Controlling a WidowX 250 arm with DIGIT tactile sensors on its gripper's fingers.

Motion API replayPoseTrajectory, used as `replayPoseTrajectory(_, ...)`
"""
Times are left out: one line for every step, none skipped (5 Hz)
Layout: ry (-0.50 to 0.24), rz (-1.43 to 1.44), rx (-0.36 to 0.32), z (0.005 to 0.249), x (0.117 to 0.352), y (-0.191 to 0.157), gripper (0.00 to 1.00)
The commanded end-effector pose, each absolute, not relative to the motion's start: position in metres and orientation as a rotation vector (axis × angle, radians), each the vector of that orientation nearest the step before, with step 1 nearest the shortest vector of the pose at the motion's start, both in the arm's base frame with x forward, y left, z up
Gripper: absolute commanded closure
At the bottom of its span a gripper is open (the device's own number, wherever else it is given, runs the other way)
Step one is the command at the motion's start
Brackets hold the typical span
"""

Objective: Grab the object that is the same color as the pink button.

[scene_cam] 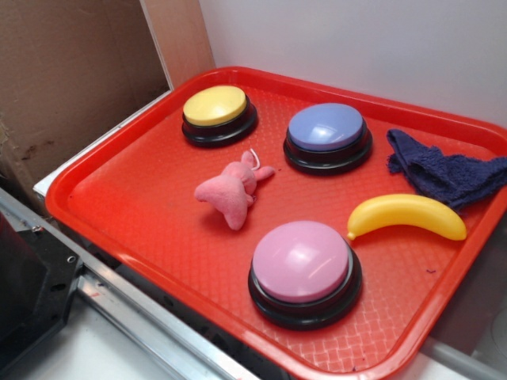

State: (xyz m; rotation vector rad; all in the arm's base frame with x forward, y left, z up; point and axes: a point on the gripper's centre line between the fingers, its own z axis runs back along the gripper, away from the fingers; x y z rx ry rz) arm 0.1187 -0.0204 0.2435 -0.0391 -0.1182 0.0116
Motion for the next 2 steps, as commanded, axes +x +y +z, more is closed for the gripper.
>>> replayPoseTrajectory(-0.118,0.012,-0.039,0.244,0.119,-0.020,0.00)
replayPoseTrajectory(-0.099,0.168,-0.032,0.217,0.132,-0.032,0.00)
